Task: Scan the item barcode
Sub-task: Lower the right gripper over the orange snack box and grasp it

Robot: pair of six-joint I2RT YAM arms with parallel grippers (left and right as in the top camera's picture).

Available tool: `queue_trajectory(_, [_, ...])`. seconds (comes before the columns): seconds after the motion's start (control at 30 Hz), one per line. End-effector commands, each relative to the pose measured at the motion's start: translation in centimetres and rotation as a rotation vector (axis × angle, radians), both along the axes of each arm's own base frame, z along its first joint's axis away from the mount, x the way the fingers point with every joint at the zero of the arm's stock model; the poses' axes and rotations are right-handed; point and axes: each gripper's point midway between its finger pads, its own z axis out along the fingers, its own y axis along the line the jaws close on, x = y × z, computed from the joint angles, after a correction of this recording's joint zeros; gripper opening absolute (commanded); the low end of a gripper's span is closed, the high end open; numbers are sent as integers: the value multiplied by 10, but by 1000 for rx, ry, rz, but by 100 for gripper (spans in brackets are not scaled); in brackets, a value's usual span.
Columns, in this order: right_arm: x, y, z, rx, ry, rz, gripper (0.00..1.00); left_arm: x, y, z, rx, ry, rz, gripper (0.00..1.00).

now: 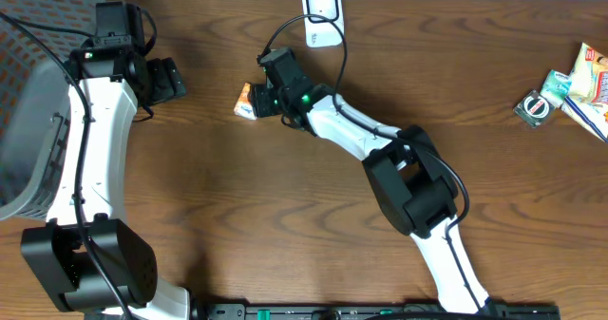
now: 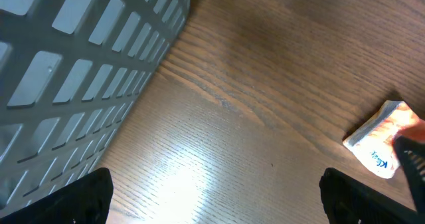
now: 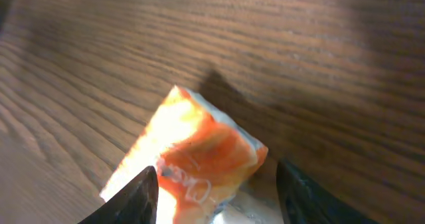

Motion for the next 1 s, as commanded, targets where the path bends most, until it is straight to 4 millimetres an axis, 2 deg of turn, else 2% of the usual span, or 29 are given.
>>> queue_trajectory(0.0, [1, -5, -11, -91, -35, -18, 50, -1, 0, -6, -1, 18, -7, 98])
queue_trajectory(0.17, [-5, -13, -19, -168, -33, -9, 48, -1, 0, -6, -1, 18, -7, 98])
queue_trajectory(0.33, [-5, -44, -30, -311, -23, -85, 46, -1, 0, -6, -1, 18, -7, 98])
queue_trajectory(0.43, [-5, -65, -30, -393, -20, -129, 45, -1, 0, -6, -1, 18, -7, 98])
queue_trajectory(0.6, [-2, -107, -6, -538, -48, -224, 45, -1, 0, -6, -1, 18, -7, 97])
queue_trajectory(0.73, [-2, -136, 28, -667, -102, -246, 47, -1, 0, -6, -1, 18, -7, 97])
queue_trajectory(0.87, [-6, -141, 54, -714, -137, -193, 54, -1, 0, -6, -1, 18, -7, 97])
queue_trajectory(0.97, [-9, -127, 61, -640, -131, -154, 60, -1, 0, -6, -1, 18, -7, 98])
